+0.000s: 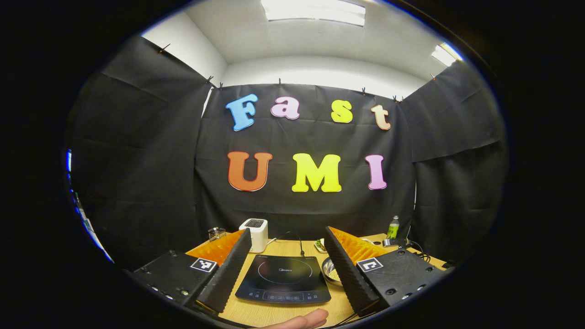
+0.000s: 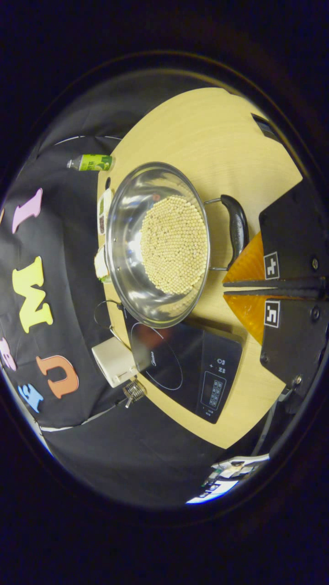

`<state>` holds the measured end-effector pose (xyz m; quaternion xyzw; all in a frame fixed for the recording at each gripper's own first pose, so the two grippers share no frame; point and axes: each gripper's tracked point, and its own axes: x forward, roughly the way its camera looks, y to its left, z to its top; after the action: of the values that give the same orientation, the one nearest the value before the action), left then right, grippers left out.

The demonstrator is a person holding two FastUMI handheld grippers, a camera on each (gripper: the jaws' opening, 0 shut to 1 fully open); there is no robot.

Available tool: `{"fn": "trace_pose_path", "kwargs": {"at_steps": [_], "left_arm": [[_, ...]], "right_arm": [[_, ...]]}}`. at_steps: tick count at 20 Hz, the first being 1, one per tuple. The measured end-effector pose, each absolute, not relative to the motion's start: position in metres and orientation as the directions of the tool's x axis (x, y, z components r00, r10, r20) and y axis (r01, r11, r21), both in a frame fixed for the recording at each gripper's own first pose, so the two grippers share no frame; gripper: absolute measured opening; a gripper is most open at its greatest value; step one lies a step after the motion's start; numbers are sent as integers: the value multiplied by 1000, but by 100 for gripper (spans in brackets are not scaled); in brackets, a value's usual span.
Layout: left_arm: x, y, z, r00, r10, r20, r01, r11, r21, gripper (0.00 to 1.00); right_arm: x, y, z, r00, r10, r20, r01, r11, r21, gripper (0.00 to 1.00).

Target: First push the handle of the pot to place it horizontally, then grasp the pot with both hands and set it on the induction cooktop.

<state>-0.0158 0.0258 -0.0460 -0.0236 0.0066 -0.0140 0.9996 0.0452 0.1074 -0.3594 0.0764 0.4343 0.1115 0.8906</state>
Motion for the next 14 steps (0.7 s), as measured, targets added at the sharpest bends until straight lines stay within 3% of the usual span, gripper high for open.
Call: {"fn": "trace_pose_path", "kwargs": {"at_steps": [14], "left_arm": [[-15, 17, -41, 1000, -27, -5, 27, 999, -38, 95]], "right_arm": [[68, 20, -362, 635, 141, -760, -12, 985, 173, 4]]}}
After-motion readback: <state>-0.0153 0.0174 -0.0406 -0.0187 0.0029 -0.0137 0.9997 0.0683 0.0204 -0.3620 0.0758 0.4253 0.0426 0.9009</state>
